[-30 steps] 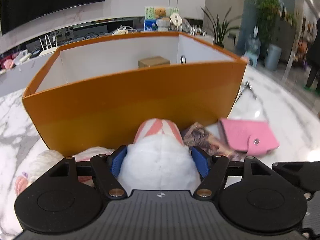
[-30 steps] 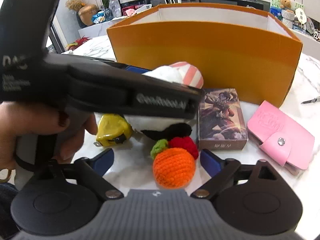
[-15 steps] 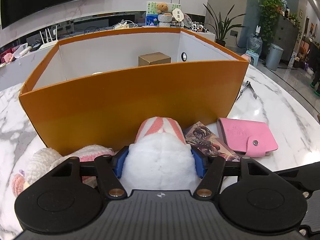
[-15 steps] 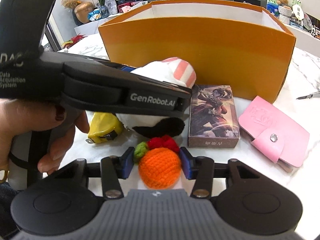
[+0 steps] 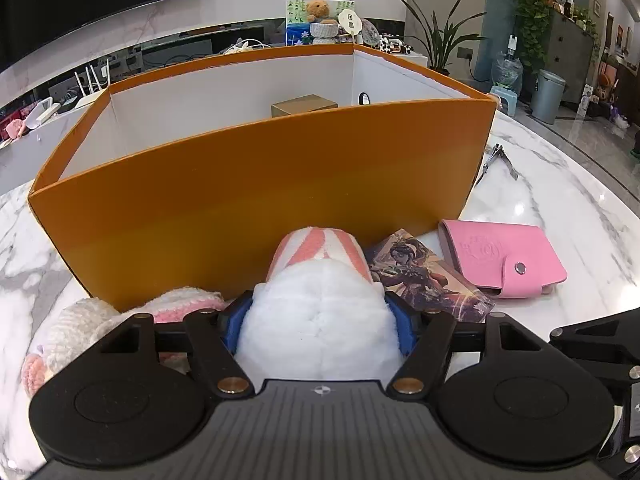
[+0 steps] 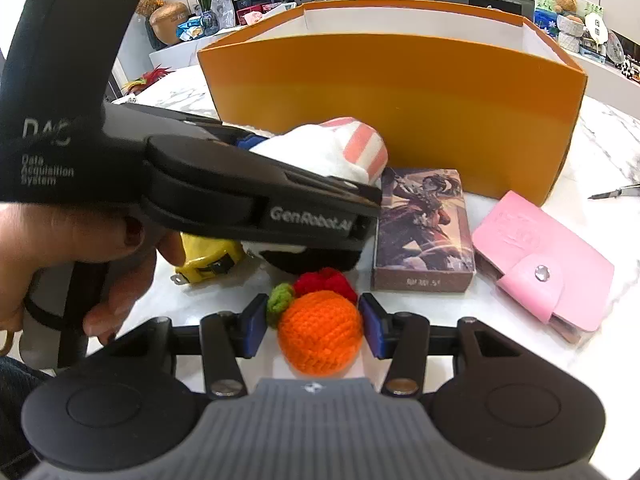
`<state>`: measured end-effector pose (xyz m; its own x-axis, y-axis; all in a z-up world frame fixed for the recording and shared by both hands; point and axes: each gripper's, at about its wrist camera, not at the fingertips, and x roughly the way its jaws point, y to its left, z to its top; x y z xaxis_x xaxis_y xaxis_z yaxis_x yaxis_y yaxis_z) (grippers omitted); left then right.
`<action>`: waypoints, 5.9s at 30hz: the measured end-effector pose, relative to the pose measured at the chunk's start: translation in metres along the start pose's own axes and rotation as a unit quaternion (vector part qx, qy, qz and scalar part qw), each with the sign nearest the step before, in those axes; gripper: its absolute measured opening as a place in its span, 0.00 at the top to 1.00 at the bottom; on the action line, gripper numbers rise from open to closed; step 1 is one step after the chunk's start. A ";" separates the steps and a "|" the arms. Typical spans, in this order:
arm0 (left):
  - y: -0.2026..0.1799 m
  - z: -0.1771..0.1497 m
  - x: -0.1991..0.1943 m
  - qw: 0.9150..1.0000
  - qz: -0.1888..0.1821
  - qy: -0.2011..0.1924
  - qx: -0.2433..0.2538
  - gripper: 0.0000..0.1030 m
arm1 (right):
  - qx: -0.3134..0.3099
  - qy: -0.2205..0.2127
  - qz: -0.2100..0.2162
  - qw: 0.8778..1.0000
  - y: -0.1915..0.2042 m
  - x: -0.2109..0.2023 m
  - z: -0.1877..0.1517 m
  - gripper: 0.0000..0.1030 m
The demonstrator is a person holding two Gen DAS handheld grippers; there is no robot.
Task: Organize objects
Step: 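Lift the bunny plush with the left tool while the right tool lifts the crocheted orange, then carry the bunny plush with the left tool while the right tool carries the orange into the orange box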
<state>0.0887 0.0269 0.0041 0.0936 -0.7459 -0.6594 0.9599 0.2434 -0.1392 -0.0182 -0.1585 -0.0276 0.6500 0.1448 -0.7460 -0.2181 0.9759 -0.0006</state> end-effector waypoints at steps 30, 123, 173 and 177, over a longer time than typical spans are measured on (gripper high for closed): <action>0.029 0.009 -0.062 0.992 -0.030 -0.097 -0.077 0.28 | -0.052 -0.030 0.082 0.995 -0.031 -0.045 -0.001 0.53; 0.010 0.023 -0.071 0.983 -0.038 -0.147 -0.103 0.27 | -0.168 -0.030 0.232 0.958 -0.025 -0.055 0.014 0.52; 0.044 0.013 -0.123 0.978 -0.006 -0.163 -0.132 0.27 | -0.177 -0.062 0.274 0.943 -0.007 -0.077 0.038 0.52; 0.038 0.033 -0.143 0.975 0.007 -0.193 -0.113 0.27 | -0.179 -0.096 0.279 0.938 -0.003 -0.100 0.054 0.52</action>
<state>0.1207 0.1218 0.1176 0.2403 -0.9090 -0.3407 0.8789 0.3527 -0.3211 -0.0427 -0.1669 0.0830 0.4741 0.6774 -0.5625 -0.7722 0.6268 0.1040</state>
